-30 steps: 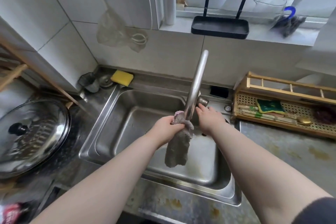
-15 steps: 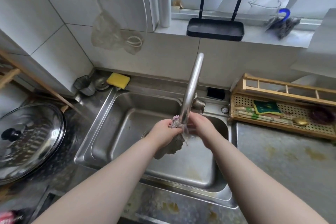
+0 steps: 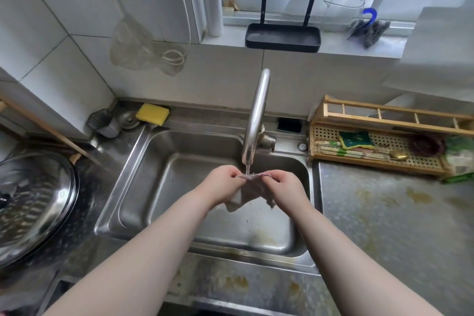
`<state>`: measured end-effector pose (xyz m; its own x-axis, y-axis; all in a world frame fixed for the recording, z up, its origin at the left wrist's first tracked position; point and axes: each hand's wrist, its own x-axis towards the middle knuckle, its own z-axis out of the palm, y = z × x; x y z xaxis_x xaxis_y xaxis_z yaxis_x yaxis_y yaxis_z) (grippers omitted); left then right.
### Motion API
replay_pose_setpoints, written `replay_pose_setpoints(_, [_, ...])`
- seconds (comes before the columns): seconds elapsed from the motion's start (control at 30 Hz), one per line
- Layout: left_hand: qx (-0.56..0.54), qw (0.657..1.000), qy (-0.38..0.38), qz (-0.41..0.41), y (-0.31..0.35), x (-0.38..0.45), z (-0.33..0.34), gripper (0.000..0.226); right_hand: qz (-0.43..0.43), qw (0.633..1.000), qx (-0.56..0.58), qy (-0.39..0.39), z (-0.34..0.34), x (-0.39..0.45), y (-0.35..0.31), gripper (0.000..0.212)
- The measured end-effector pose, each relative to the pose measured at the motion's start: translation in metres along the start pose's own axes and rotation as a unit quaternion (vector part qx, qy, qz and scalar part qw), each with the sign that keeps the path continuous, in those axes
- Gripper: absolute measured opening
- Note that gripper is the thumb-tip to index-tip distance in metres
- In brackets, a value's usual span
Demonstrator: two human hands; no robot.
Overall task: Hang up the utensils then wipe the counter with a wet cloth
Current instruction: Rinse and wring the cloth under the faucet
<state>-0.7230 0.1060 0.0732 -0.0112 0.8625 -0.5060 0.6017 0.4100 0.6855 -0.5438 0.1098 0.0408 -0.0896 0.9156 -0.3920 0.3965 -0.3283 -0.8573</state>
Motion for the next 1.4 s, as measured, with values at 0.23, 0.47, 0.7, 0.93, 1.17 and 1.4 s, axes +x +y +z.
replay_pose_setpoints(0.23, [-0.298, 0.95, -0.091, -0.015, 0.0, -0.01, 0.005, 0.024, 0.015, 0.959, 0.264, -0.104, 0.035, -0.018, -0.017, 0.022])
replay_pose_setpoints(0.47, [-0.277, 0.958, 0.053, -0.043, -0.037, -0.023, -0.015, 0.036, 0.0, 0.985, 0.167, -0.041, 0.054, -0.006, -0.027, 0.023])
replay_pose_setpoints(0.7, [-0.158, 0.987, -0.006, -0.009, -0.049, -0.018, 0.011, 0.015, 0.073, 0.913, 0.398, -0.059, 0.058, -0.005, -0.046, 0.028])
replay_pose_setpoints(0.93, [-0.412, 0.911, 0.03, -0.007, -0.013, -0.016, 0.025, 0.033, 0.211, 0.882, 0.418, 0.059, 0.025, -0.005, -0.006, 0.031])
replay_pose_setpoints(1.17, [0.03, 0.994, 0.099, 0.037, 0.014, -0.013, 0.038, 0.057, 0.292, 0.794, 0.533, -0.025, 0.043, 0.003, -0.022, 0.026])
replay_pose_setpoints(1.4, [-0.58, 0.796, -0.064, -0.16, 0.011, -0.014, 0.03, 0.026, 0.139, 0.964, 0.216, 0.076, 0.064, 0.016, -0.039, 0.017])
